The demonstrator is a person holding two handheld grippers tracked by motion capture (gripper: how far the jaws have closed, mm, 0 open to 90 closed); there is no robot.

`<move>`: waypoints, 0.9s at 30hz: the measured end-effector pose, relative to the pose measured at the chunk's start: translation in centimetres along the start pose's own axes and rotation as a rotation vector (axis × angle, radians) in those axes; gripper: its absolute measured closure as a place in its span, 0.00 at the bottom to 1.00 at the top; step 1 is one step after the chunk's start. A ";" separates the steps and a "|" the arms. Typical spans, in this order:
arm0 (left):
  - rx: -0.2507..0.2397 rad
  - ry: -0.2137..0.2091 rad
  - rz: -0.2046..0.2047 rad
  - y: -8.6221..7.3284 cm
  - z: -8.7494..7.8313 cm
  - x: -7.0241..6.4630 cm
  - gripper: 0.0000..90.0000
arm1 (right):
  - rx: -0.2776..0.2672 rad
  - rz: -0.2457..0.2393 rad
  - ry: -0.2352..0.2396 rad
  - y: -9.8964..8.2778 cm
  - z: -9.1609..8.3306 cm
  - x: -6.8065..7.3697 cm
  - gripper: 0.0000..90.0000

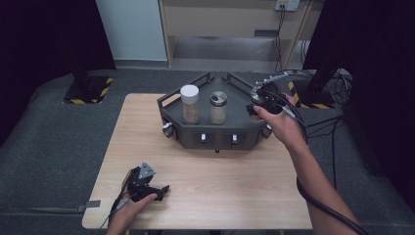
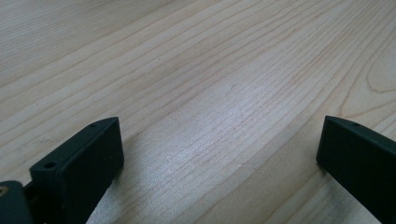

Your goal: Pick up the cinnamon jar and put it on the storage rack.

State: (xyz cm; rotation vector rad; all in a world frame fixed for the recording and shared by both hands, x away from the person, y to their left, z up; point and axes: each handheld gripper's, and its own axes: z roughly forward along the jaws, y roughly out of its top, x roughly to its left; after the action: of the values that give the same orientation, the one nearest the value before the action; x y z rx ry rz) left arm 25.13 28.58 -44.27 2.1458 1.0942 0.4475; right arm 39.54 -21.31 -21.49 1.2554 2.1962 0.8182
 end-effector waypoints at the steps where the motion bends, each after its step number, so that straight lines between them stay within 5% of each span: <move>1: 0.000 0.000 0.000 0.0 0.0 0.0 0.00 | 0.001 0.002 0.000 0.1 0.1 0.0 0.35; 27: 0.001 -0.002 0.001 0.0 0.0 0.0 0.00 | 0.016 0.017 -0.001 1.6 2.7 -0.2 0.35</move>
State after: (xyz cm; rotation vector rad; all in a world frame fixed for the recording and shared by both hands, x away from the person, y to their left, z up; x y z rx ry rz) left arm 25.16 28.61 -44.25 2.1474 1.0924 0.4458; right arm 42.34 -20.11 -22.27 1.2833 2.1978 0.8080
